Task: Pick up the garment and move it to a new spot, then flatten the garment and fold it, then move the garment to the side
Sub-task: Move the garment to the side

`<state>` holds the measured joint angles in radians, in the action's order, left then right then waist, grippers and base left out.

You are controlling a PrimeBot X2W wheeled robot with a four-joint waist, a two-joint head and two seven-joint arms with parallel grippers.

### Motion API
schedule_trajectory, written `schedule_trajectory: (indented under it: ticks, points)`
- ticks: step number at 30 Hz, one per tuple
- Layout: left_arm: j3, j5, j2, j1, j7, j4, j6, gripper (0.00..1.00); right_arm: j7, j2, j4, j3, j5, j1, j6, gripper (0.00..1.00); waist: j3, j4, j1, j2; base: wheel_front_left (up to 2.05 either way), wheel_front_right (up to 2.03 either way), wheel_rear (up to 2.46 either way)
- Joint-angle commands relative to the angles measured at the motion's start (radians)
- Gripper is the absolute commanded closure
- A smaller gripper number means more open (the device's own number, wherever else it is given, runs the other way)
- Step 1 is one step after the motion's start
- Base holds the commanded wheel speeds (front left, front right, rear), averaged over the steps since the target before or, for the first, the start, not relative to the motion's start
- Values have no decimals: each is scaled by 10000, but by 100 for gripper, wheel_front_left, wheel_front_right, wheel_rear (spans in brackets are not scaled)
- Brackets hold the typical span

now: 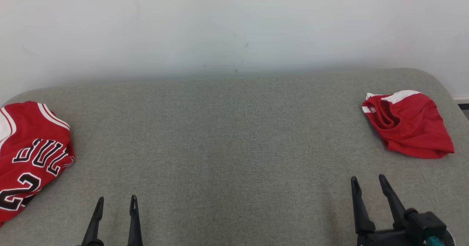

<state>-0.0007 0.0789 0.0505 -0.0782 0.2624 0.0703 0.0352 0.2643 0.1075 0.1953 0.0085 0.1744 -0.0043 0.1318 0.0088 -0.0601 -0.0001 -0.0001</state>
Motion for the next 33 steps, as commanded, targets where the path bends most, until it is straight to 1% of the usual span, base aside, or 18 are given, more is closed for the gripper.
schedule_trajectory:
  ticks: [1,12,19,33]
  points:
    - [-31,-105,-1,27,26,3,-31,0,4,-82,-54,-26,-59,191,-23,0,-20,18,1,1,0,0,0]
    - [-15,-27,-3,-289,26,89,-92,0,4,-467,-129,-304,-283,656,-23,0,-189,76,1,1,0,0,0]
    - [60,-35,-4,-335,26,124,-27,0,4,-529,-161,-410,-324,678,-23,0,-256,103,1,1,0,0,0]
    - [101,19,-3,-386,26,162,-54,0,4,-562,-44,-428,-331,719,-24,0,-314,133,1,1,0,0,0]
